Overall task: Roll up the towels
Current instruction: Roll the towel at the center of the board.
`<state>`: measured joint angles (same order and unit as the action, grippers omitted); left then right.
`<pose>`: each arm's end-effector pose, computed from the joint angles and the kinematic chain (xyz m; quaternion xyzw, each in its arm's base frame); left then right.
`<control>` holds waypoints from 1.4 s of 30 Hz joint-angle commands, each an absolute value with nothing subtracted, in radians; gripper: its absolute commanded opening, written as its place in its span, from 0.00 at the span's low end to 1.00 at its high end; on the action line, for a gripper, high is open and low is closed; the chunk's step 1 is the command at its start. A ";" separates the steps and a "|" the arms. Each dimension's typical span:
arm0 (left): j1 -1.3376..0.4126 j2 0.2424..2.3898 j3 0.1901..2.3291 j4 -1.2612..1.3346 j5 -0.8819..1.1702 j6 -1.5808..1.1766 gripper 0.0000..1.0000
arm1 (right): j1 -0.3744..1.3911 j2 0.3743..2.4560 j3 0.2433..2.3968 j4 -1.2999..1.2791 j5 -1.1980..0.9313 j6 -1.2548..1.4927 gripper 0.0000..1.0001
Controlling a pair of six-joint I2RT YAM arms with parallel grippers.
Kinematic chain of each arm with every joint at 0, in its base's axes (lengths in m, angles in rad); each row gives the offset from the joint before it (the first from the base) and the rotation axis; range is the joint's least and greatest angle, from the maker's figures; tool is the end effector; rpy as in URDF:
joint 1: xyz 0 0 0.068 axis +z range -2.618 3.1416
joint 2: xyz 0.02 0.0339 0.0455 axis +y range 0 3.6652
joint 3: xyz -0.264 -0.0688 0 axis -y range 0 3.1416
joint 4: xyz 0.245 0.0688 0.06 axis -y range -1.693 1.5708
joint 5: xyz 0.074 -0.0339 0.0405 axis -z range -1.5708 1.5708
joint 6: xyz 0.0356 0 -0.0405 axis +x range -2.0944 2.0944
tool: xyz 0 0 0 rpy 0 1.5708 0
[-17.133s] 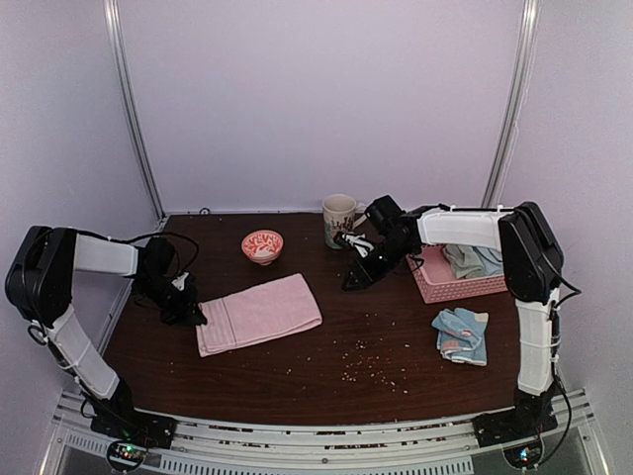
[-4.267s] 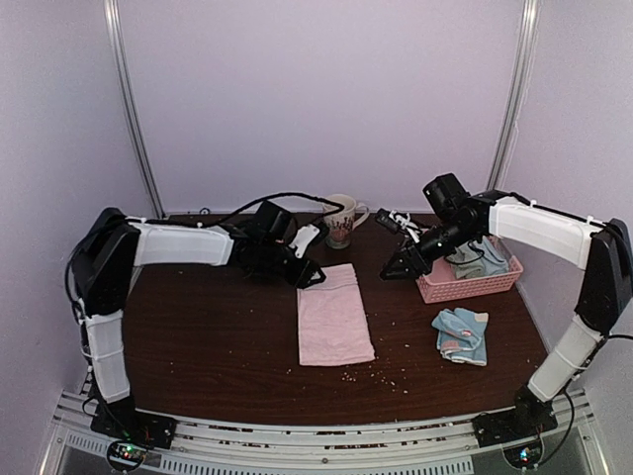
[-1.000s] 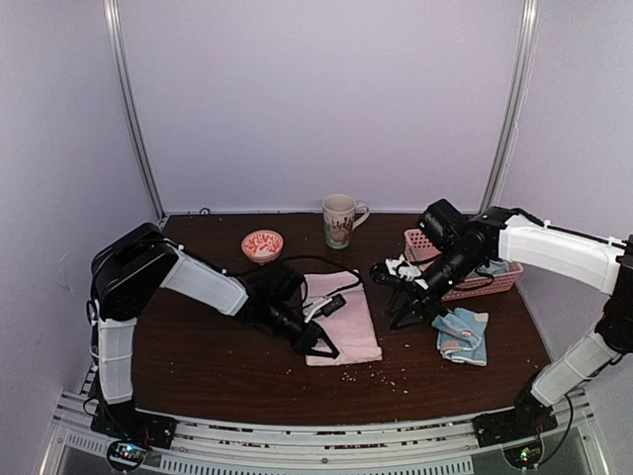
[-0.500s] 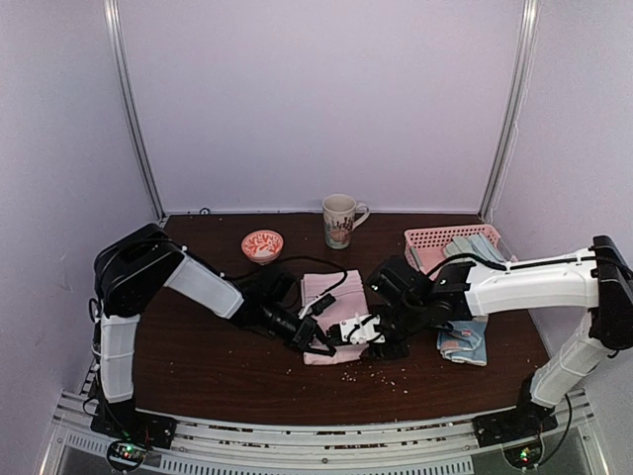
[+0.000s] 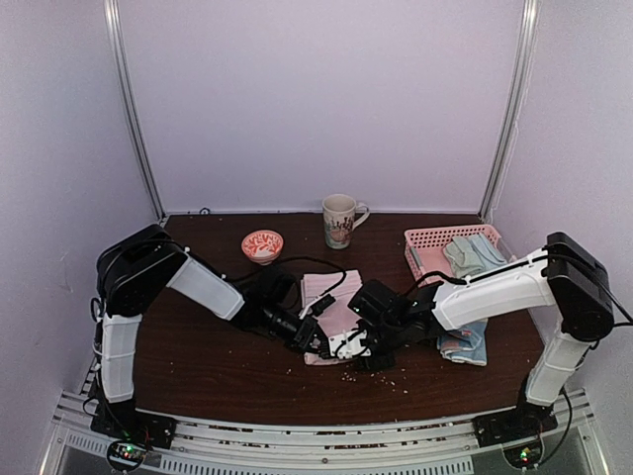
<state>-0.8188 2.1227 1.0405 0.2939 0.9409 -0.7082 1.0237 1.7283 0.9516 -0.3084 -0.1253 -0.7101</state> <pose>0.2477 -0.3069 0.0828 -0.2181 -0.8132 0.5378 0.0442 0.1675 0.2835 0.1486 -0.7482 0.6155 0.0975 0.2276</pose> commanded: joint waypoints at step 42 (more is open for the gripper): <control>-1.227 1.760 0.923 0.125 -0.088 0.236 0.53 | 0.773 2.410 1.745 -1.355 -0.843 -0.836 0.03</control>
<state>-1.2251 1.7027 0.8764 0.1207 -0.0139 0.1677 0.7681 2.3688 1.7569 -1.3514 -0.9157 -0.8417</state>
